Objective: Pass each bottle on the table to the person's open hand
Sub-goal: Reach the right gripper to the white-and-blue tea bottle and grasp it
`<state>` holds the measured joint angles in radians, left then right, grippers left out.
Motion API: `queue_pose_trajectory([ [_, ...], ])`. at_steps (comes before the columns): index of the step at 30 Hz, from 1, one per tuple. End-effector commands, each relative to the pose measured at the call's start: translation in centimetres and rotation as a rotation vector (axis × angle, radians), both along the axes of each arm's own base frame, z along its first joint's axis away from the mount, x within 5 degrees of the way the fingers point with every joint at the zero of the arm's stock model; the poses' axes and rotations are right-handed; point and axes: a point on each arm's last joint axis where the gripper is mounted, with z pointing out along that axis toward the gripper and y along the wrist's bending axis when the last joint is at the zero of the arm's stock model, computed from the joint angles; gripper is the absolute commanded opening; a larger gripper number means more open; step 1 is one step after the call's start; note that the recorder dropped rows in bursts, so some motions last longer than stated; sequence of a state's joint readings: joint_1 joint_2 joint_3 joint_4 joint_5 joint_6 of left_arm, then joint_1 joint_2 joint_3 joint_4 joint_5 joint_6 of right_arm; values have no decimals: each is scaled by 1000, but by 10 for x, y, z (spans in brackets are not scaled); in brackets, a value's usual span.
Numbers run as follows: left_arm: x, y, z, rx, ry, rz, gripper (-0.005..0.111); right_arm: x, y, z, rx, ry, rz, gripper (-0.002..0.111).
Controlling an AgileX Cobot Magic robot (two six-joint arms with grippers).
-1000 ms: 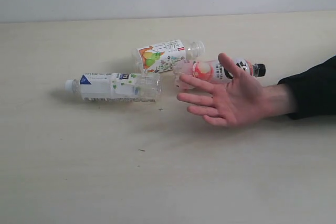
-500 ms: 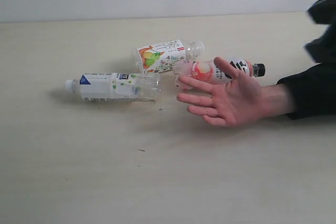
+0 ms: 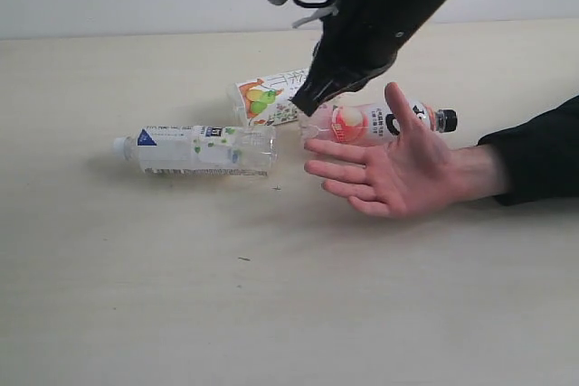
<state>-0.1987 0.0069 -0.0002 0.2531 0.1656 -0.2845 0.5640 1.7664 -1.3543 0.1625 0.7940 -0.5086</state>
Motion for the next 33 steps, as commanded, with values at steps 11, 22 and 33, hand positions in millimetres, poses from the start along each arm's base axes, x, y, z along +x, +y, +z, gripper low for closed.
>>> queue_pose_trajectory([
  [11,0,0,0,-9,-7,0,0,14,67,-31,-37,-228,428,50],
  [22,0,0,0,-9,-7,0,0,18,81,-54,-3,-242,486,72],
  [33,0,0,0,-9,-7,0,0,27,89,-86,-41,-288,516,76],
])
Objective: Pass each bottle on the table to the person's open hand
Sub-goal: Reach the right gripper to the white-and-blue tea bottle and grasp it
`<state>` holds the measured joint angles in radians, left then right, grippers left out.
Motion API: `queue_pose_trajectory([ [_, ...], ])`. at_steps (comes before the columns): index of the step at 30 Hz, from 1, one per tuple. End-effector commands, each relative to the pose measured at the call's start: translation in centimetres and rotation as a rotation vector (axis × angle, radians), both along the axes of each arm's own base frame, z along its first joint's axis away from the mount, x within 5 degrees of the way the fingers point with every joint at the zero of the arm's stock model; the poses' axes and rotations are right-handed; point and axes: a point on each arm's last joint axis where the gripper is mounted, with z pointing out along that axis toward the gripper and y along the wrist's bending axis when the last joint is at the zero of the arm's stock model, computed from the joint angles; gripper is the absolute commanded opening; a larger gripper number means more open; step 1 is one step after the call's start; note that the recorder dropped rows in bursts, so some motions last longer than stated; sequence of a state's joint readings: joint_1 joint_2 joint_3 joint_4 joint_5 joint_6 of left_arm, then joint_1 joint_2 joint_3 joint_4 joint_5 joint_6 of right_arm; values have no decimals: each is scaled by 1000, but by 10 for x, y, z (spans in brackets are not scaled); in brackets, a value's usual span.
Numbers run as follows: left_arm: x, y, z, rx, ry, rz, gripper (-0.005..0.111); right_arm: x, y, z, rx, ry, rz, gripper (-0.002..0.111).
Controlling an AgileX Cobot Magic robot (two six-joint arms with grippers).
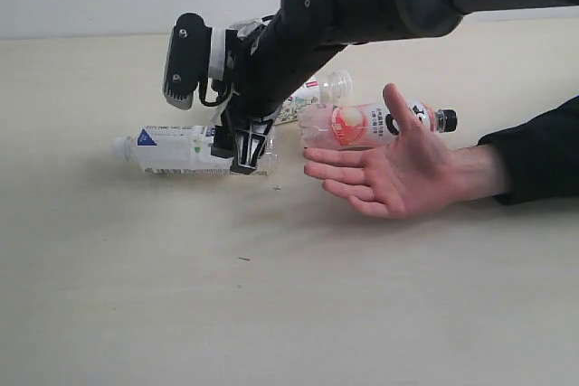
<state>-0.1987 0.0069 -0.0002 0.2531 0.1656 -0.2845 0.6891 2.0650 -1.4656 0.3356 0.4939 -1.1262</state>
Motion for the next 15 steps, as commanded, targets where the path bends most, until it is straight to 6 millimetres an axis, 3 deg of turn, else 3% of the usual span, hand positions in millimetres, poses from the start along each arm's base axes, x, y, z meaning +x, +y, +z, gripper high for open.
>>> queue_pose_trajectory([
  [1,0,0,0,-9,-7,0,0,5,5,-11,3,-33,-4,76],
  [15,0,0,0,-9,-7,0,0,12,7,-40,-27,-47,3,76],
])
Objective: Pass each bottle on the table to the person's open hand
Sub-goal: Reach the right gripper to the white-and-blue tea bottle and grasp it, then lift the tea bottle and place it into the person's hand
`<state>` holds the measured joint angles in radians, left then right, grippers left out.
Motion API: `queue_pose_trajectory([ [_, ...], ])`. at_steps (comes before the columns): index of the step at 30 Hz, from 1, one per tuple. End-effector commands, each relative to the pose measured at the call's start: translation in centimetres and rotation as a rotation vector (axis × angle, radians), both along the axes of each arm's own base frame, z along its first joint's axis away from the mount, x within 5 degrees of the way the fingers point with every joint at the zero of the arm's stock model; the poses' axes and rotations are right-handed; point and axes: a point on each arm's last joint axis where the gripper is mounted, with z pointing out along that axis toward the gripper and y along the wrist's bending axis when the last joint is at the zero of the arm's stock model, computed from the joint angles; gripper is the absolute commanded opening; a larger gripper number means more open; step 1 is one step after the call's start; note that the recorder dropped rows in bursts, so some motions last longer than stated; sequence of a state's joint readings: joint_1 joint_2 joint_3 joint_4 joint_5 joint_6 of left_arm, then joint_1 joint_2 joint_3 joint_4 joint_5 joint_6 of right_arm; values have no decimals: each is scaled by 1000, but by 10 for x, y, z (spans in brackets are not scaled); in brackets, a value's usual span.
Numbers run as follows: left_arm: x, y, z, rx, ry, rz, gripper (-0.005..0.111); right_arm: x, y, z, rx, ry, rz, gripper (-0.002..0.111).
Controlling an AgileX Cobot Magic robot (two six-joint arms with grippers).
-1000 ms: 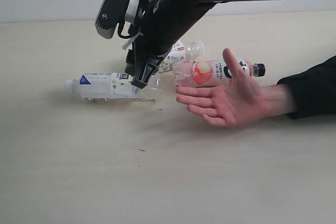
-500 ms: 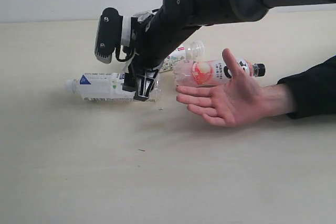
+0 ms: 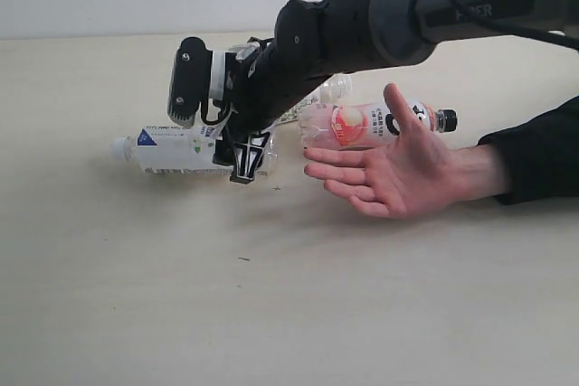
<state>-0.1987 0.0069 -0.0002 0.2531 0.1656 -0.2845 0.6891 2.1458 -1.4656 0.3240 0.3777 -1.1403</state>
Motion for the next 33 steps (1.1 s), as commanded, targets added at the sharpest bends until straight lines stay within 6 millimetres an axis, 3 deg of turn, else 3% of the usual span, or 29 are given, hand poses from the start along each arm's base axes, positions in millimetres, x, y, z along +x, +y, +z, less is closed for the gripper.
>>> queue_pose_trajectory([
  [1,0,0,0,-9,-7,0,0,1,2,-13,-24,8,17,76],
  [16,0,0,0,-9,-7,0,0,-2,1,-24,-66,45,51,72],
  [22,0,0,0,-9,-7,0,0,-3,1,-24,-71,56,54,43],
  [26,0,0,0,-9,-7,0,0,-4,1,-22,-72,59,56,17],
  [29,0,0,0,-9,-7,0,0,-6,2,-11,-61,48,63,1],
  [32,0,0,0,-9,-7,0,0,-10,3,10,-20,42,53,0],
  [33,0,0,0,-9,-7,0,0,-15,5,30,25,34,23,0],
])
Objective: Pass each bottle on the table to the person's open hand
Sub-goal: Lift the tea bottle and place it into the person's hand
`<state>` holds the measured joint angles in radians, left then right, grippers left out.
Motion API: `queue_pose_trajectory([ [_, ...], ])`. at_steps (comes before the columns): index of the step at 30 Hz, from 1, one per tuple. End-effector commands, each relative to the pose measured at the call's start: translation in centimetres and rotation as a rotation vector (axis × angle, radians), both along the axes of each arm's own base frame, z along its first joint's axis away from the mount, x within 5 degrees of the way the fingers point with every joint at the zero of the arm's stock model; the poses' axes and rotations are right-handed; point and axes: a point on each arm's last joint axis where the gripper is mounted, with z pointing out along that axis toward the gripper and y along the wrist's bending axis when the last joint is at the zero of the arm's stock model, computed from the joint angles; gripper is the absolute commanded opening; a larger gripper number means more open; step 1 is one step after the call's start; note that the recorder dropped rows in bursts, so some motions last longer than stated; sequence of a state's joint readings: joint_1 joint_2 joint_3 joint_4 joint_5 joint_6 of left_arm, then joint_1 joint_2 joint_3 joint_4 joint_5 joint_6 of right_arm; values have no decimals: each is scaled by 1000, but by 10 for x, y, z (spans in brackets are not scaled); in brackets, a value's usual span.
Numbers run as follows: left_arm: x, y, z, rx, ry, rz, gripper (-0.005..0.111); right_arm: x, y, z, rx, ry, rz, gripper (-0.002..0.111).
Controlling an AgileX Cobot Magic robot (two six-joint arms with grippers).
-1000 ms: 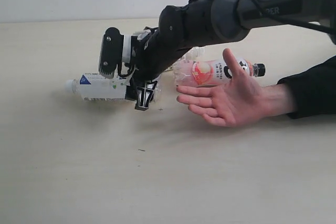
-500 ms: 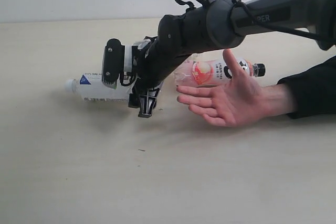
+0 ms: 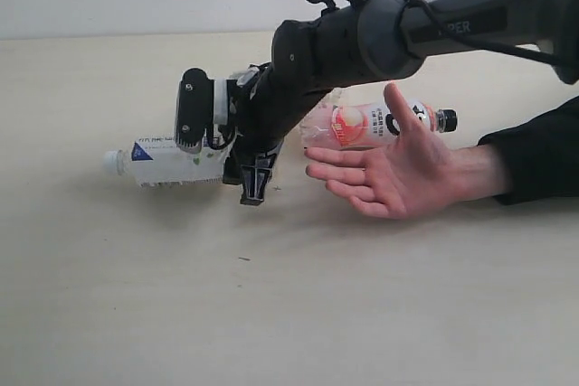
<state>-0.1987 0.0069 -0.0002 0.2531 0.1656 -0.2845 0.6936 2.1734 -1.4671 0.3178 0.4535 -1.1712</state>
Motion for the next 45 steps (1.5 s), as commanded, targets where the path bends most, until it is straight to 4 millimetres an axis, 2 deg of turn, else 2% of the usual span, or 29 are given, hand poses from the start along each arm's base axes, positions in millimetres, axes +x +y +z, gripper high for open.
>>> queue_pose_trajectory([
  [1,0,0,0,-9,-7,0,0,-11,6,55,112,-35,-49,0],
  [2,0,0,0,-9,-7,0,0,-15,5,80,176,-41,-104,0],
  [3,0,0,0,-9,-7,0,0,-18,4,93,209,-42,-133,0],
  [4,0,0,0,-9,-7,0,0,-24,-2,120,272,-29,-212,0],
  [5,0,0,0,-9,-7,0,0,-27,-5,131,291,-23,-243,0],
  [7,0,0,0,-9,-7,0,0,-43,-26,177,337,-12,-383,0],
  [10,0,0,0,-9,-7,0,0,-60,-62,220,351,-22,-603,0],
  [13,0,0,0,-9,-7,0,0,-73,-103,241,285,12,-832,0],
  [16,0,0,0,-9,-7,0,0,-78,-129,236,216,71,-937,0],
  [21,0,0,0,-9,-7,0,0,-83,-159,201,167,130,-1061,0],
  [24,0,0,0,-9,-7,0,0,-85,-170,182,142,168,-1120,0],
  [31,0,0,0,-9,-7,0,0,-87,-167,154,216,226,-1141,0],
  [45,0,0,0,-9,-7,0,0,-95,-171,114,256,253,-1195,0],
])
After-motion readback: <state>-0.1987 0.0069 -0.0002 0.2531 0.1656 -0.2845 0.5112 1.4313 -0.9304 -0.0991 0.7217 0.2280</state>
